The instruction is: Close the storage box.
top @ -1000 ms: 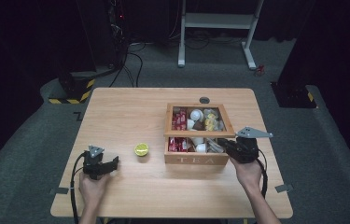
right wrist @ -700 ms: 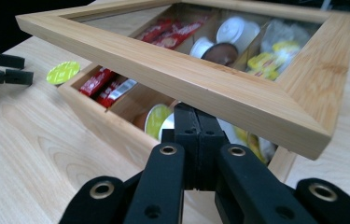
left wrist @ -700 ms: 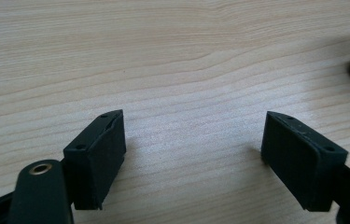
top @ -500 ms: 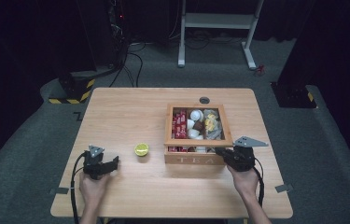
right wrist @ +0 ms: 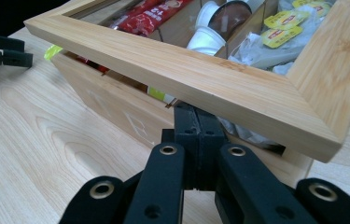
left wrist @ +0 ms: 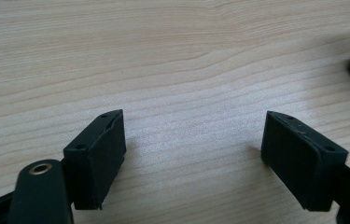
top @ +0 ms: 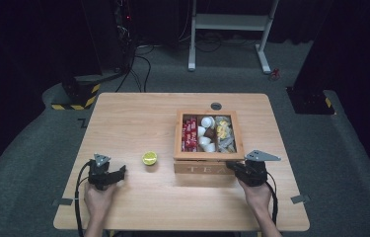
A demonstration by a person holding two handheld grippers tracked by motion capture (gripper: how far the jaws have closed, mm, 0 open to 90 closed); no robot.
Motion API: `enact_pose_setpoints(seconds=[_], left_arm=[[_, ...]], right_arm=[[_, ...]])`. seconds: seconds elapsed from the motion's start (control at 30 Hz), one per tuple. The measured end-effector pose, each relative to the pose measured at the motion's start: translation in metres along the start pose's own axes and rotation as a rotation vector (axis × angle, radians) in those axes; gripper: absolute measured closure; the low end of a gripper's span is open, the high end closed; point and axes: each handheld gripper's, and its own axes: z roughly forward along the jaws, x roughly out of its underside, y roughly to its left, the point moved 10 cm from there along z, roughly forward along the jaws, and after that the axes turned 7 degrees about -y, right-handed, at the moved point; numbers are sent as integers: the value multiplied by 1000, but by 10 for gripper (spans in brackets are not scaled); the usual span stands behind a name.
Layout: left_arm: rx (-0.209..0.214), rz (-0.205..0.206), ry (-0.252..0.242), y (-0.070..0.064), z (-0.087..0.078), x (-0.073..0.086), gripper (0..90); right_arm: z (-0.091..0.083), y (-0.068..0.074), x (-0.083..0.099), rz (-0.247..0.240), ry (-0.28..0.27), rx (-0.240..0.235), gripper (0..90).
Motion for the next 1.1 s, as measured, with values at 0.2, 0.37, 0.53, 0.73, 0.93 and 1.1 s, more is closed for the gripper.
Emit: enact_pose_setpoints(seconds=[0.2, 0.37, 0.53, 0.73, 0.93, 1.1], left_arm=[[2, 0, -2, 0, 0, 0, 219], [2, 0, -2, 0, 0, 0, 218], [5, 7, 0, 0, 0, 0, 215], [7, 5, 0, -1, 0, 0, 213], [9, 7, 1, -1, 1, 0, 213], [9, 9, 1, -1, 1, -1, 213]], right_arm=[[0, 1, 8, 3, 17, 4, 900], [1, 2, 11, 9, 15, 2, 900], [-2, 3, 15, -14, 24, 3, 900], [-1, 9, 14, -25, 18, -10, 899], [-5, 12, 10, -19, 7, -33, 890], [-11, 13, -3, 13, -22, -44, 875]])
